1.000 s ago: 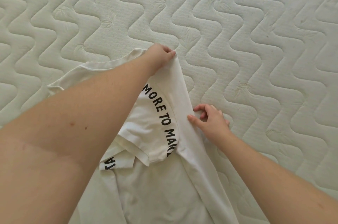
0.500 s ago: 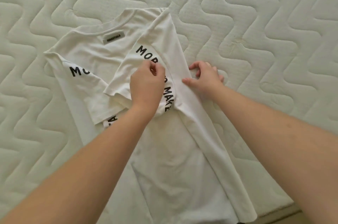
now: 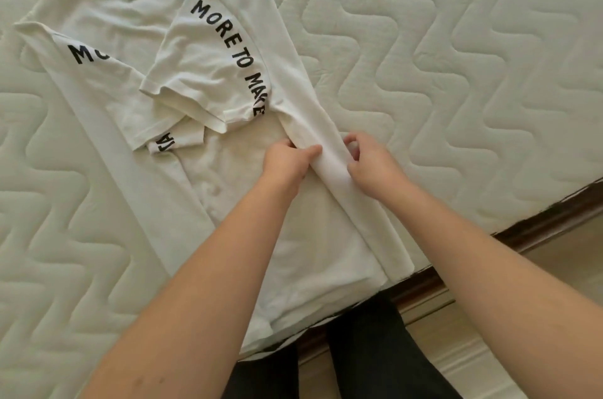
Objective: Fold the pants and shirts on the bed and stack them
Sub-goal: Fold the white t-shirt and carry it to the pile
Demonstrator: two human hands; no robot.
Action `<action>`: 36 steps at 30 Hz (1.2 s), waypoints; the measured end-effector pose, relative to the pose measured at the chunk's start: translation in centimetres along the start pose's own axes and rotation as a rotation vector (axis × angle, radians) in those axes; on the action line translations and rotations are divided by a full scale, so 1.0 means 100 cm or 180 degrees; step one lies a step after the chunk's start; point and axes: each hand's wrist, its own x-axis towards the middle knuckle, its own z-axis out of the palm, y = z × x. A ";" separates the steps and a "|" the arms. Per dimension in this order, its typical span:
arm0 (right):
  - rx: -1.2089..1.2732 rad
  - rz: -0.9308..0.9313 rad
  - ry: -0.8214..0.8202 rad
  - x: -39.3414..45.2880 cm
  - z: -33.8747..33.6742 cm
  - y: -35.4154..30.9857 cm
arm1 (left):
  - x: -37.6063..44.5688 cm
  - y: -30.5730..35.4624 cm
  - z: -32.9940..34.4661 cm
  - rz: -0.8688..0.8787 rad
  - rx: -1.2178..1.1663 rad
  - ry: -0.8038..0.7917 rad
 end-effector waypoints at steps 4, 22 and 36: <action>0.0161 0.0158 -0.0057 -0.039 0.014 0.037 | -0.009 -0.008 0.001 0.0100 -0.0251 -0.0071; 0.0512 0.0426 0.0005 -0.085 0.041 0.080 | -0.056 -0.088 -0.010 0.0214 -0.0156 -0.0563; 0.0421 0.0508 0.0057 -0.088 0.055 0.082 | -0.074 -0.123 -0.009 0.0366 -0.0051 -0.0221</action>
